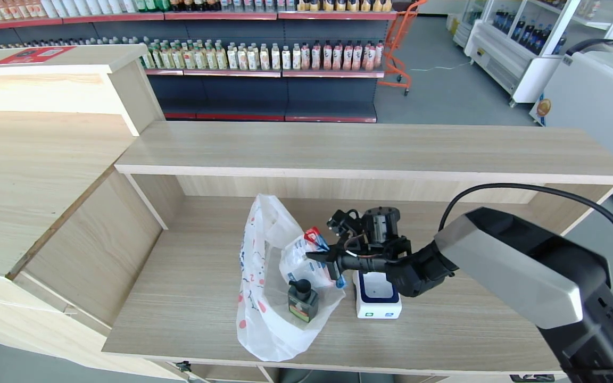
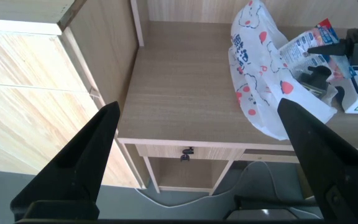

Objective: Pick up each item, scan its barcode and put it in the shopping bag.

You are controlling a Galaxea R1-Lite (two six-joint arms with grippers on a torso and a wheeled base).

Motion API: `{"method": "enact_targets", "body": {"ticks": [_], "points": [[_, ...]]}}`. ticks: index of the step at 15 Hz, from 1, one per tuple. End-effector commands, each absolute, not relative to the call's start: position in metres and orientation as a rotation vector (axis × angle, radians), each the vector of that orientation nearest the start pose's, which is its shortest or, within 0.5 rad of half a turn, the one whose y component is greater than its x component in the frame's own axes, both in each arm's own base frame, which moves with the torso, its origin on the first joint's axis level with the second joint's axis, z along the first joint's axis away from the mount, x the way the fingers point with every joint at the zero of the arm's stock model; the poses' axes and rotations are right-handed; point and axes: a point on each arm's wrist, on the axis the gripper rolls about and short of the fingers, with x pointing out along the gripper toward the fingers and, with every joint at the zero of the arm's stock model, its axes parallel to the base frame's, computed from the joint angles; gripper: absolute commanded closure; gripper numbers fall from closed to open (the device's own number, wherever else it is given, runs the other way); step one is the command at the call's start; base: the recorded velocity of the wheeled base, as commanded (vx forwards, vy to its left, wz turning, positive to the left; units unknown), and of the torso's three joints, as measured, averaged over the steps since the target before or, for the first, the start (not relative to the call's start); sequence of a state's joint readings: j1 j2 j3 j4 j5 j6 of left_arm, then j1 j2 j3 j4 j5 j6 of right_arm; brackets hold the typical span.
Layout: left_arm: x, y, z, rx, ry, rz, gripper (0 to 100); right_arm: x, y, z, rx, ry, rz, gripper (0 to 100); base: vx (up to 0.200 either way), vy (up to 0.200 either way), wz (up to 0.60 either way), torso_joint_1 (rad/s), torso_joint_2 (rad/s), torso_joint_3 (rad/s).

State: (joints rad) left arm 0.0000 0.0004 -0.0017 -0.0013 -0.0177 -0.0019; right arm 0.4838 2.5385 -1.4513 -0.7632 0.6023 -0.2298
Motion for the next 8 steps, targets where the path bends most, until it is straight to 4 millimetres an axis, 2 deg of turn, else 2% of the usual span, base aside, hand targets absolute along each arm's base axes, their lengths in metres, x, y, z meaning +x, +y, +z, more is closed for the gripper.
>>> {"method": "enact_targets", "body": {"ticks": [1,4,8], "points": [[-0.023,0.000,0.076,-0.003,-0.003,-0.017,0,0.430,0.241,0.021,-0.181,0.207,1.112,0,0.000,0.000,0.00,0.000,0.00,0.000],[-0.023,0.000,0.076,-0.003,-0.003,-0.017,0,0.432,0.251,0.033,-0.117,0.205,1.121,0,0.000,0.000,0.00,0.000,0.00,0.000],[-0.023,0.000,0.076,-0.002,-0.003,-0.017,0,0.430,0.277,0.074,0.108,0.213,1.146,0,0.000,0.000,0.00,0.000,0.00,0.000]]}}
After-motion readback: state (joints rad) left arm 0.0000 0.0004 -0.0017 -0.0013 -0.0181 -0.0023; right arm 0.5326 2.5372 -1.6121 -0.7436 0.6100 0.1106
